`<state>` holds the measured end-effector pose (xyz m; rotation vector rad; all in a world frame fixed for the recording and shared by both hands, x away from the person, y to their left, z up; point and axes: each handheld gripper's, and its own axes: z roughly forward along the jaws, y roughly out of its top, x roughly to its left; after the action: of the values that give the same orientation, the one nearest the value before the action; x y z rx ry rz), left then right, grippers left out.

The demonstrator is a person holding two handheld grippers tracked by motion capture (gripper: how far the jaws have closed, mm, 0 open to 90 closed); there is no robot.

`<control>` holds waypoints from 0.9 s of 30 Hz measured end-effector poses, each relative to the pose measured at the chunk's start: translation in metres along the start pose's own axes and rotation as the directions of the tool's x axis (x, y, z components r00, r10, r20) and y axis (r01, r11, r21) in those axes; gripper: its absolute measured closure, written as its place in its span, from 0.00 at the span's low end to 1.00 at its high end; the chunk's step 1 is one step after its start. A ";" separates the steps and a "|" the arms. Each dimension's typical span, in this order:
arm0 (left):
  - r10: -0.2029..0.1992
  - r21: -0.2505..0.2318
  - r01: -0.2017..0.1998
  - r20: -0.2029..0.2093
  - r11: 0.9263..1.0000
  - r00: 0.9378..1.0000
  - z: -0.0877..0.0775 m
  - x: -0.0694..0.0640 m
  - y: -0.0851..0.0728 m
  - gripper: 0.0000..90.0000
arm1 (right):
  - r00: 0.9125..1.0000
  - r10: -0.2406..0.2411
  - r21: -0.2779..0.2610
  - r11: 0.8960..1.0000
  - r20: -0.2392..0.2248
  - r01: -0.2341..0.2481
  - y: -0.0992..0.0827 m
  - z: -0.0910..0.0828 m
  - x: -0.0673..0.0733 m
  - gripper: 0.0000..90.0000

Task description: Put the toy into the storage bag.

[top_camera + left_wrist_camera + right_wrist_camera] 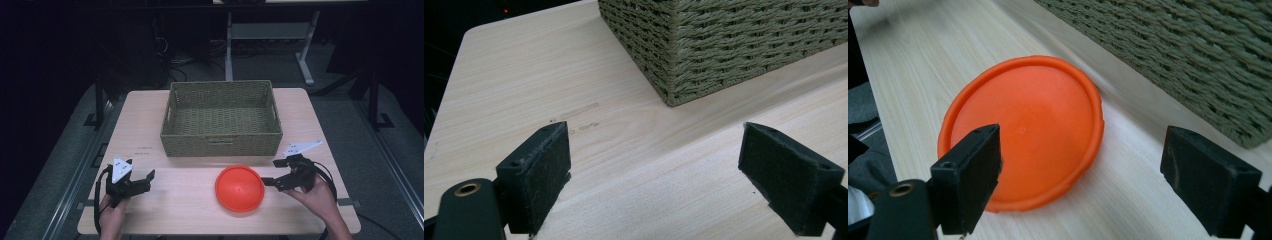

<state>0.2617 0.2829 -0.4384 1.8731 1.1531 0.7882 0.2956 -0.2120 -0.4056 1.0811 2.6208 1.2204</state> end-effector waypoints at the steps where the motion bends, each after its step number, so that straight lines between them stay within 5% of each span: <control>1: -0.002 -0.002 0.002 -0.001 1.000 1.000 0.000 0.000 0.000 0.14 | 1.000 -0.004 0.004 1.000 0.000 0.004 0.002 0.001 0.000 0.18; 16: -0.016 -0.002 0.016 -0.006 1.000 1.000 -0.001 0.003 -0.001 0.14 | 1.000 0.016 0.070 0.997 -0.025 -0.014 0.016 0.023 -0.008 0.20; 27: -0.013 -0.004 0.013 -0.005 1.000 1.000 -0.001 0.002 -0.001 0.14 | 0.998 0.042 0.173 0.984 -0.042 -0.034 0.012 0.049 -0.018 0.30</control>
<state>0.2617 0.2856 -0.4384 1.8598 1.1651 0.7873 0.3318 -0.1852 -0.4352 1.1473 2.7968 1.0527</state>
